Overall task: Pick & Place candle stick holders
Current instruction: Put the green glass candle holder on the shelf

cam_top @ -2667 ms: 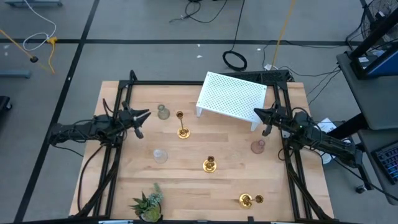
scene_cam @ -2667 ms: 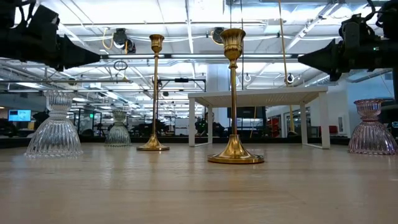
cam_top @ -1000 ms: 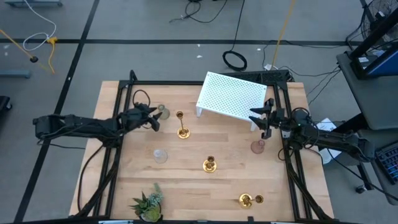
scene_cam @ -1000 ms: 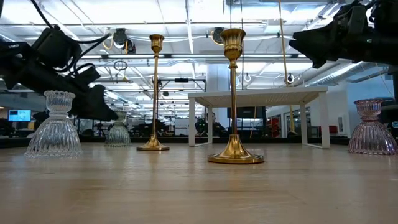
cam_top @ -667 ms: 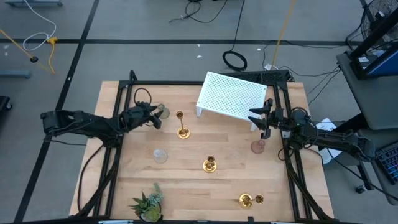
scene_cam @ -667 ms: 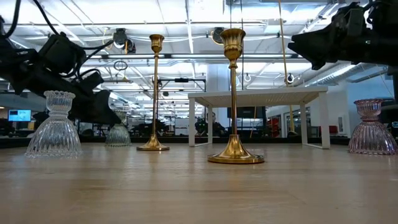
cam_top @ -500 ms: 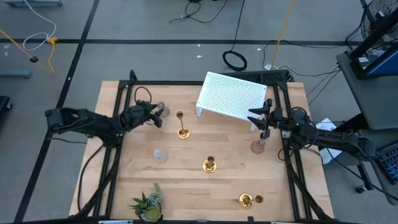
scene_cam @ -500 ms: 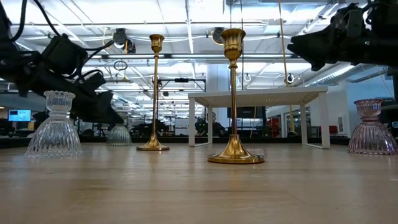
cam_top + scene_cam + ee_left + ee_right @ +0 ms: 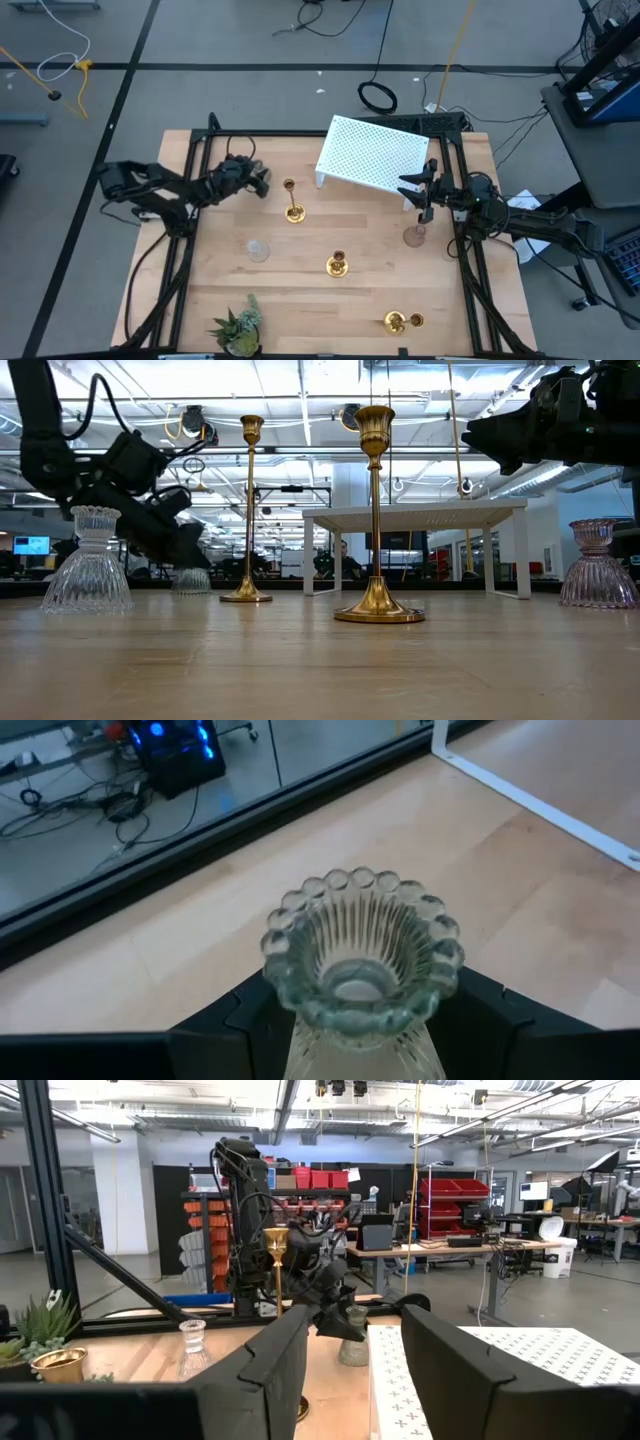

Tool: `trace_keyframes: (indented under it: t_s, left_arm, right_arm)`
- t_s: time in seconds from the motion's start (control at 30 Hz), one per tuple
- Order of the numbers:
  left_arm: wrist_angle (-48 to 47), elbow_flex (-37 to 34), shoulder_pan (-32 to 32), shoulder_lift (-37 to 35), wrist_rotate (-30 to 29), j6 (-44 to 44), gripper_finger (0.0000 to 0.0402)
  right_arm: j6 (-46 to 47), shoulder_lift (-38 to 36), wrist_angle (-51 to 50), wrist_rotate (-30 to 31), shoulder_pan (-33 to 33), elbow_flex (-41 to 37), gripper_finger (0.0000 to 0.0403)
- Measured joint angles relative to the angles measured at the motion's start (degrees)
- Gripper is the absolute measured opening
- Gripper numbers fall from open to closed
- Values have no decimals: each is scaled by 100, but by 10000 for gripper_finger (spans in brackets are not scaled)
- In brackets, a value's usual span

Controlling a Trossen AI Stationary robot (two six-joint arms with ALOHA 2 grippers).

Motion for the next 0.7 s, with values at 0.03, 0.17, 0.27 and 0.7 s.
trace_keyframes:
  t_s: [0.03, 0.17, 0.27, 0.7]
  left_arm:
    - [-3, 42, 21, 41, 7, 69, 200]
    - [-29, 157, 73, 82, 16, 204, 193]
    - [26, 176, 132, 82, 9, 222, 168]
    - [409, 176, 184, 82, 11, 307, 140]
  right_arm:
    - [0, 0, 0, 0, 0, 0, 155]
    - [0, 0, 0, 0, 0, 0, 155]
    - [0, 0, -3, 0, 0, 0, 155]
    - [1, 0, -18, 0, 0, -1, 155]
